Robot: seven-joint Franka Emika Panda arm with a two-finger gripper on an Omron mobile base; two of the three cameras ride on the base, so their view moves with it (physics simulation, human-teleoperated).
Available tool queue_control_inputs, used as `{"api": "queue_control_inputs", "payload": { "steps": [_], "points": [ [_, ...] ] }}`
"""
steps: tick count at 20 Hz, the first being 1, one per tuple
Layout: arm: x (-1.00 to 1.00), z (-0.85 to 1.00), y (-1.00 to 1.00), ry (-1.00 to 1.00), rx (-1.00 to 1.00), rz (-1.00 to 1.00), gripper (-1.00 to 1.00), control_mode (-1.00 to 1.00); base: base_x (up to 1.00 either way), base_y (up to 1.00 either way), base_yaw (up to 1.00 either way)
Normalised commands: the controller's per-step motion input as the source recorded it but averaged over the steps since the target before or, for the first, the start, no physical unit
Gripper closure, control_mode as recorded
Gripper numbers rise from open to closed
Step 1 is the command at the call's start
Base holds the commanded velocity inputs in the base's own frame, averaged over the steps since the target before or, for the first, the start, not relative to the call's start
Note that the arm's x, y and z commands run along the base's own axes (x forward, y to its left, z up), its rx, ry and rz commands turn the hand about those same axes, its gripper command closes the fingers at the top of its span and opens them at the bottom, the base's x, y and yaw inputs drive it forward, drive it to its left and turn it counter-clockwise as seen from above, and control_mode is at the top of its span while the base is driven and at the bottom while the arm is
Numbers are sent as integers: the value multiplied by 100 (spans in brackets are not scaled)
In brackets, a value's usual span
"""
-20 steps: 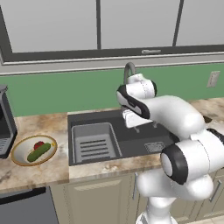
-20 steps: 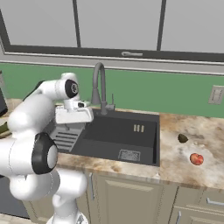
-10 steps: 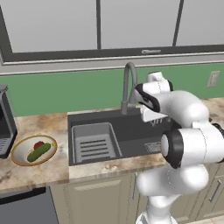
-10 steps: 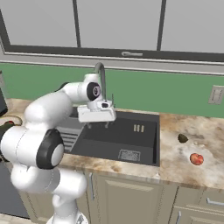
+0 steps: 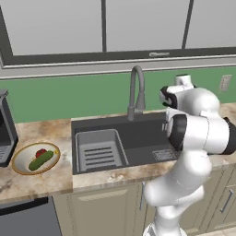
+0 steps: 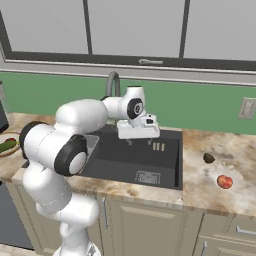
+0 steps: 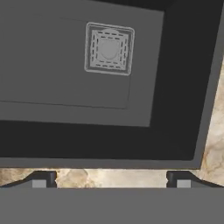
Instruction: There is a mixed pile of frozen fruits and vegetables on the counter. Locate all the frozen vegetables and place the items in a bowl on the counter. Take all the frozen fruits and defrost them in a running sink.
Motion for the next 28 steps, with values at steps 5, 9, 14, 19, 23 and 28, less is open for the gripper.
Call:
{"api": "queue_control_inputs", "payload": {
  "steps": [5,9,14,19,23,28],
  "points": [
    [78,-15,-81,-5,1,10,-100,-100,0,0,0],
    [39,-25,-83,-11,0,8,-100,-100,0,0,0],
    [14,-30,-77,-15,0,7,-100,-100,0,0,0],
    [30,-22,-68,-8,0,6,-100,-100,0,0,0],
    [30,-10,-52,-1,0,4,-100,-100,0,0,0],
    [18,-1,-58,2,2,1,-100,-100,0,0,0]
  ]
}}
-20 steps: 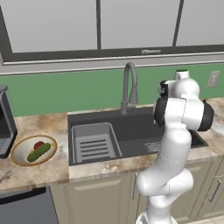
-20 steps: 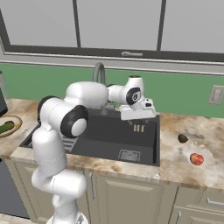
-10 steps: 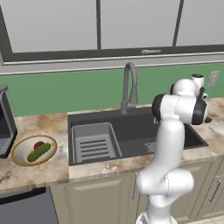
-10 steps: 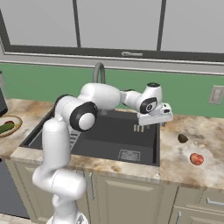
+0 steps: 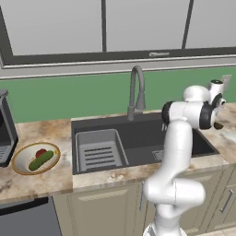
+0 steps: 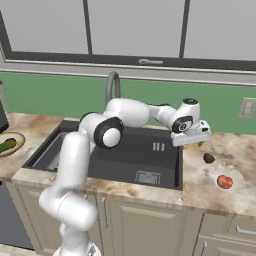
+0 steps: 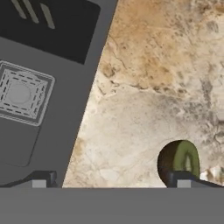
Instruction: There is a mixed pile of frozen fruits and vegetables on the counter. Locate all the frozen vegetables and place the items in a bowl on the counter. Take all the frozen fruits and defrost them in a running sink.
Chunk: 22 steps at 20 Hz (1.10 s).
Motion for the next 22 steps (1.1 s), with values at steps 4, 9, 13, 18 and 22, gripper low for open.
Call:
{"api": "queue_control_inputs", "payload": {
  "steps": [4,9,13,18,22],
  "points": [
    [0,-1,-52,10,0,-4,-100,-100,0,0,0],
    [0,-6,-36,11,0,-11,-100,-100,0,0,0],
    [0,-16,-28,9,0,-12,-100,-100,0,0,0],
    [-1,-38,-4,3,0,-10,-100,-100,0,0,0],
    [17,-36,-2,0,0,-2,-100,-100,0,0,0]
  ]
}}
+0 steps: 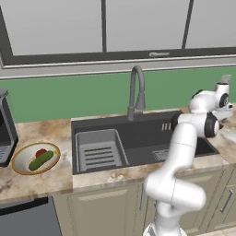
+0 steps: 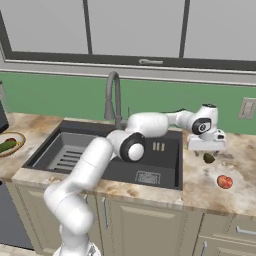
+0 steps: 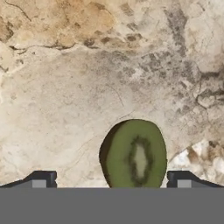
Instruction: There is a mixed pile of frozen fruits and vegetables on the counter. Locate all the frozen vegetables and place the items in a bowl on the counter. Take all the frozen fruits and defrost them in a running sink.
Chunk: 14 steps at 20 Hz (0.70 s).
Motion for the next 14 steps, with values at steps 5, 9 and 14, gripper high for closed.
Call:
{"api": "queue_control_inputs", "payload": {
  "steps": [5,9,14],
  "points": [
    [21,-38,-19,-1,0,0,-100,-100,0,0,0],
    [-4,-36,-15,1,2,-7,100,-100,0,0,0],
    [-16,-22,0,6,5,-14,100,-100,0,0,0]
  ]
}}
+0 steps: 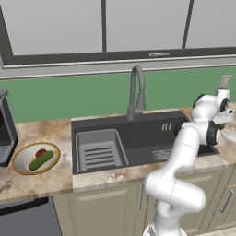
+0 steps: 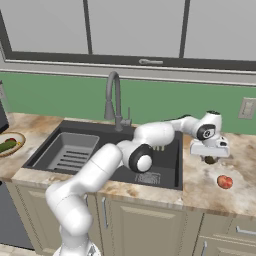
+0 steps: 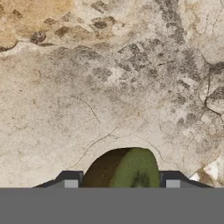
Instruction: There is a mixed pile of frozen fruits and vegetables on the counter. Locate all the frozen vegetables and place the items in a bowl on the counter. Take all the frozen fruits and defrost them in a running sink.
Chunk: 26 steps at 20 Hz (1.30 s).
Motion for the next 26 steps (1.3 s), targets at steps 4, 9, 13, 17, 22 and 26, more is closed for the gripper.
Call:
{"api": "queue_control_inputs", "payload": {
  "steps": [4,9,13,17,22,26],
  "points": [
    [-44,27,22,10,7,-19,100,-100,0,0,0],
    [-48,53,62,12,-2,-5,100,-100,0,0,0],
    [-30,49,96,9,-8,3,100,-100,0,0,0],
    [-63,14,99,8,-11,1,100,-100,0,0,0],
    [-53,0,49,43,-2,-6,100,-100,0,0,0],
    [-35,-7,38,50,0,-11,100,-100,0,0,0]
  ]
}}
